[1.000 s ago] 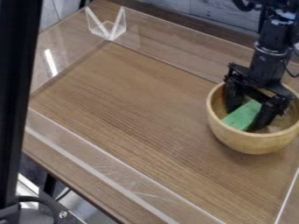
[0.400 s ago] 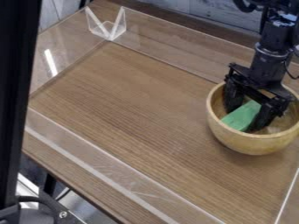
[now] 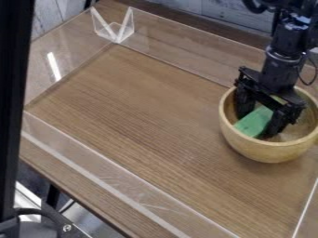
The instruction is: Remove the green block from inside the brown bowl and put it on the table
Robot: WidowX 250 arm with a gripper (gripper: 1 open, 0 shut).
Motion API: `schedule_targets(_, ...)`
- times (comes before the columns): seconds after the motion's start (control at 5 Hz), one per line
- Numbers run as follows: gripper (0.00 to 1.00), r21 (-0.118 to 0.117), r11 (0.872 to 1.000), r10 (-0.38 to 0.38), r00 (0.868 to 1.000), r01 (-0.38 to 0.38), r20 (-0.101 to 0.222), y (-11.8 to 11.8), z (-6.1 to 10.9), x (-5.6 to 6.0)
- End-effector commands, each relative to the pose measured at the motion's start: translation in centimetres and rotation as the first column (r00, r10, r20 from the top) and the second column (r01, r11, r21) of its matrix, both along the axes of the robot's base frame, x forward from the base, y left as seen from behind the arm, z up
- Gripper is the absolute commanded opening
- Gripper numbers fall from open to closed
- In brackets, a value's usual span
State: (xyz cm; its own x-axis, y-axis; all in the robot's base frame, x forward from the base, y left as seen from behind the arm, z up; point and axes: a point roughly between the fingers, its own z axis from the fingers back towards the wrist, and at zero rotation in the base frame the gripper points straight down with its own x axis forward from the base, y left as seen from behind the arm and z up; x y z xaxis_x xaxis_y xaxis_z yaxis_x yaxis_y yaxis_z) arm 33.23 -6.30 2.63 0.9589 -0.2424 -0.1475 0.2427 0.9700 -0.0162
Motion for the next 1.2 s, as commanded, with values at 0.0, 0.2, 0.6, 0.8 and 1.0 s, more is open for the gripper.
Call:
schedule_targets(0.0,1.00,0.007,1.000,0.025,1.000,-0.025,0.004,2.4,0.6,1.0)
schedule_targets(0.2,1.00,0.006,1.000,0.016,1.000,-0.015,-0.009,3.1,0.6,1.6)
schedule_targets(0.6,1.00,0.010,0.999,0.041,0.999,-0.041,0.004,3.6,0.6,2.1)
schedule_targets(0.8,1.00,0.016,0.999,0.030,0.999,-0.030,0.012,4.1,0.5,1.5)
schedule_targets(1.0,1.00,0.021,1.000,0.019,1.000,-0.019,0.019,4.6,0.3,1.0)
